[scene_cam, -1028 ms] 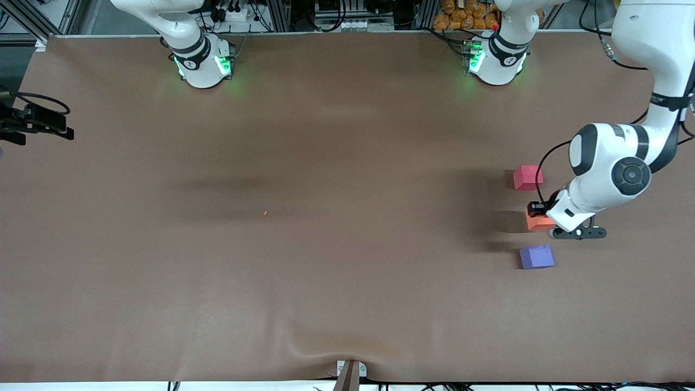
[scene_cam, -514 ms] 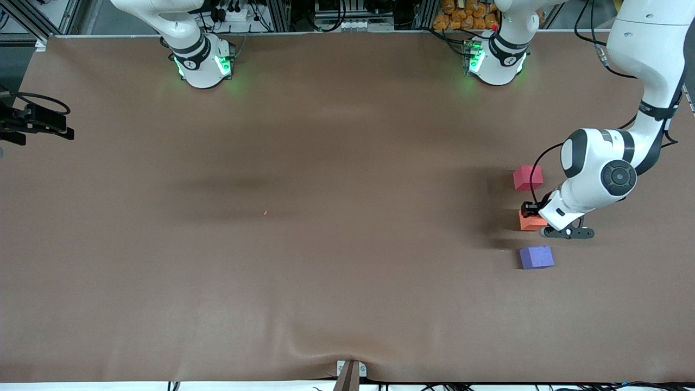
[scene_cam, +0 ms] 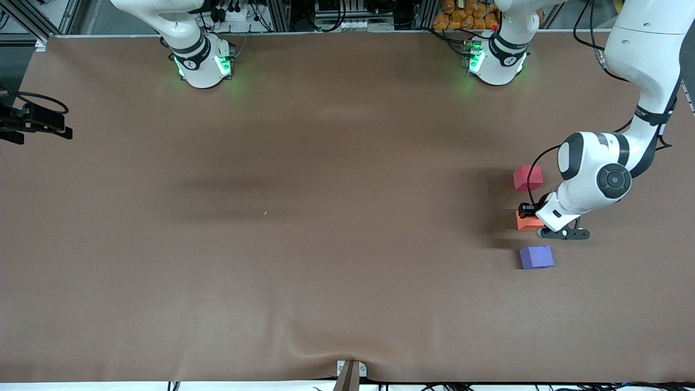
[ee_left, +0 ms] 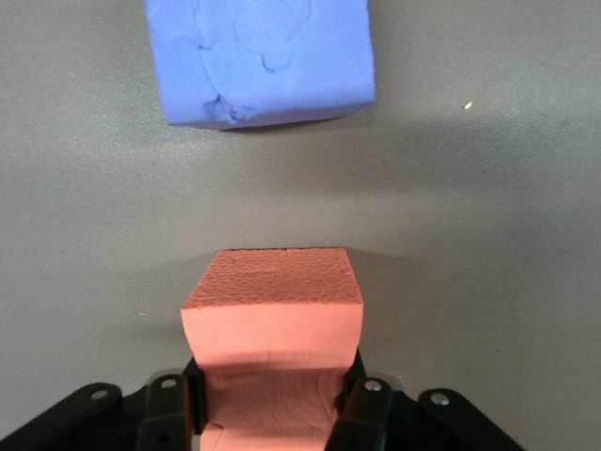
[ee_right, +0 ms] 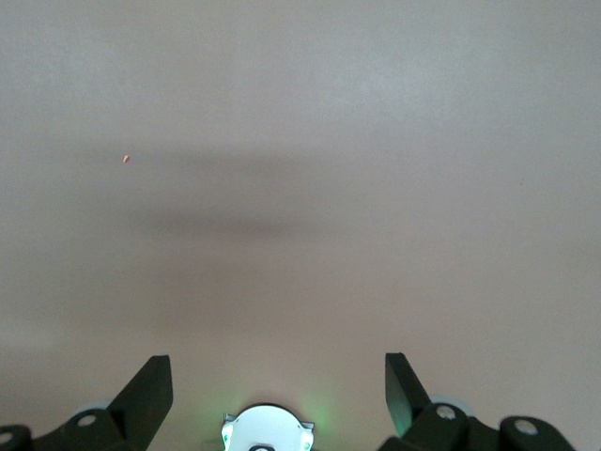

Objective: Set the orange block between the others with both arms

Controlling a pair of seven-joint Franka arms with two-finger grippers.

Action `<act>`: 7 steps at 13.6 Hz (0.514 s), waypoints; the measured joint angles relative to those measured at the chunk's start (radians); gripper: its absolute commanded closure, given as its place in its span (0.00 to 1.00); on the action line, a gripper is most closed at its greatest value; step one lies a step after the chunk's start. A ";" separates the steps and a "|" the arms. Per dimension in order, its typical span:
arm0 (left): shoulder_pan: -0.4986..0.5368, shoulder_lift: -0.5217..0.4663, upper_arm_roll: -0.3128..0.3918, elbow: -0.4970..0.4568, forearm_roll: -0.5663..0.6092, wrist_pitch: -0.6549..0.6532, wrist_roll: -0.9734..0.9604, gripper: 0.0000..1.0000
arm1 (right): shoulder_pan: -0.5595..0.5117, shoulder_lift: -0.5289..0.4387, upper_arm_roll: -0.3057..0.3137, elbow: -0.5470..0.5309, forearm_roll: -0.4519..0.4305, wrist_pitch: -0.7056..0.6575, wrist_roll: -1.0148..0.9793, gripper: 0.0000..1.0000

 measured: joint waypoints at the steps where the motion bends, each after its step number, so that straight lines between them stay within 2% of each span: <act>1: 0.000 0.000 0.000 0.000 0.000 0.001 0.000 0.00 | 0.000 0.000 0.000 0.002 -0.001 -0.007 0.000 0.00; 5: 0.000 -0.021 -0.003 0.030 0.000 0.010 0.001 0.00 | 0.000 0.000 -0.001 0.004 -0.002 -0.011 0.000 0.00; 7: 0.000 -0.079 -0.014 0.079 0.000 -0.050 0.001 0.00 | 0.000 0.000 -0.001 0.004 -0.002 -0.011 0.000 0.00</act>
